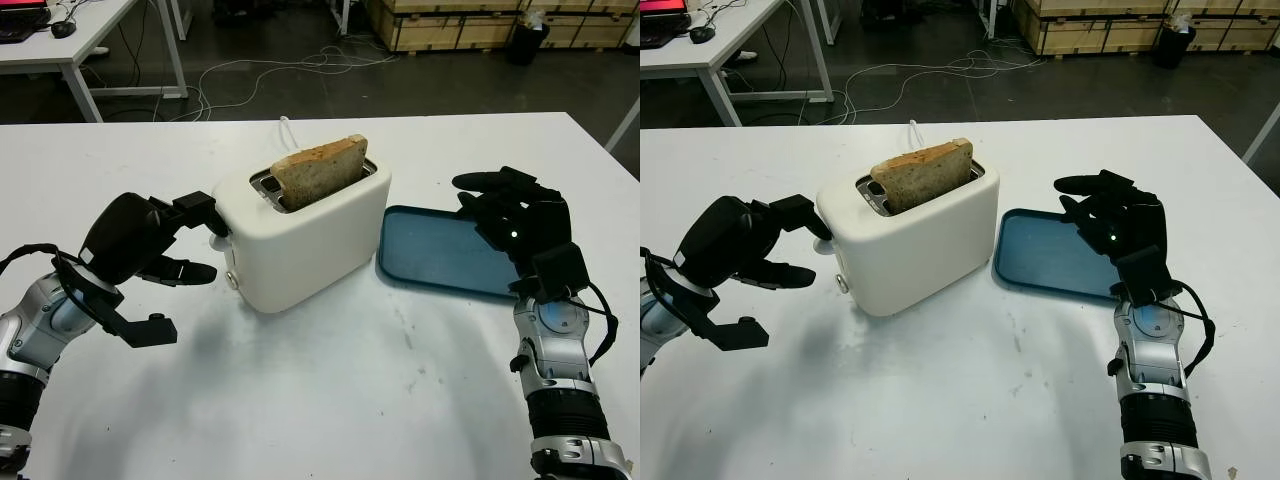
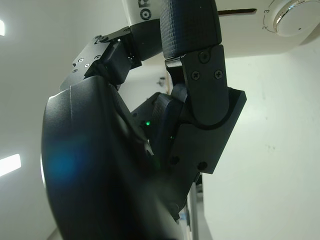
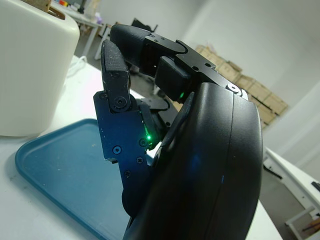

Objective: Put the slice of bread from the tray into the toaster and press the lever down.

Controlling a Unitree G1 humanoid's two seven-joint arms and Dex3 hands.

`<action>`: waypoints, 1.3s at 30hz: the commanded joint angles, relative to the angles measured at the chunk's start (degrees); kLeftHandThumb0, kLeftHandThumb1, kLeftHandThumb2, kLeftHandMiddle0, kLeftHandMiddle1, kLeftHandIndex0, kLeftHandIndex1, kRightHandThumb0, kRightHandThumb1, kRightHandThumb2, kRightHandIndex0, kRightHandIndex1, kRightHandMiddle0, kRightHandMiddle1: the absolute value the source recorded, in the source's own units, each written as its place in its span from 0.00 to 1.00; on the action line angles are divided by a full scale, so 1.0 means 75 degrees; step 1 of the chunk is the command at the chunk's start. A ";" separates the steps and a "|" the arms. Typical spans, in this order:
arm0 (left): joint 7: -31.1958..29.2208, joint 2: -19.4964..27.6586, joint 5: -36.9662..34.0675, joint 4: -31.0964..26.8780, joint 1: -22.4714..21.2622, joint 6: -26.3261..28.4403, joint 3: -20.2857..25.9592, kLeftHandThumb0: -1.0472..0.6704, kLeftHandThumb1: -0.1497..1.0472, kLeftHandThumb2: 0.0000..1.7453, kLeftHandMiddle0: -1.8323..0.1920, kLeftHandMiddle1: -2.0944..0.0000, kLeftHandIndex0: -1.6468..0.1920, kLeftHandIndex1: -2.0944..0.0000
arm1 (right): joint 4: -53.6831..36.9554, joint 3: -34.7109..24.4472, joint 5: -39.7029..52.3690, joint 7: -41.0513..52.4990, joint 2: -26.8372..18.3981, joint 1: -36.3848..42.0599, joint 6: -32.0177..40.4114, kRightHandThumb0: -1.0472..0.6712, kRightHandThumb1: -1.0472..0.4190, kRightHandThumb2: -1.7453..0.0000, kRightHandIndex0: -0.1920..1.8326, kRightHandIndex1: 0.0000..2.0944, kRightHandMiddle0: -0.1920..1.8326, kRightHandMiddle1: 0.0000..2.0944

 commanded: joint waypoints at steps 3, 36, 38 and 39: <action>0.0099 -0.0483 0.0152 0.1216 0.0048 0.0015 -0.0698 0.00 0.89 0.33 0.34 0.17 0.56 0.46 | -0.0009 -0.0056 0.0089 0.0050 -0.0055 0.0005 -0.0016 0.38 0.09 0.92 0.45 0.66 0.54 0.27; 0.4148 -0.1618 0.0352 0.6424 -0.0366 -0.0900 -0.3338 0.00 0.89 0.16 0.15 0.55 0.05 0.98 | 0.0085 -0.0039 -0.0074 0.0258 -0.0218 -0.0106 -0.0003 0.39 0.09 0.90 0.46 0.67 0.52 0.31; 0.4511 -0.1550 0.0298 0.6158 -0.0690 -0.1140 -0.3188 0.00 0.89 0.18 0.17 0.55 0.04 0.96 | 0.0061 -0.0024 -0.0093 0.0239 -0.0206 -0.0108 -0.0012 0.39 0.09 0.90 0.46 0.67 0.52 0.31; 0.4726 -0.1493 0.0282 0.5945 -0.0921 -0.1155 -0.3075 0.00 0.89 0.22 0.18 0.52 0.04 0.95 | 0.0025 -0.0015 -0.0100 0.0222 -0.0192 -0.0099 0.0004 0.39 0.09 0.90 0.46 0.67 0.52 0.31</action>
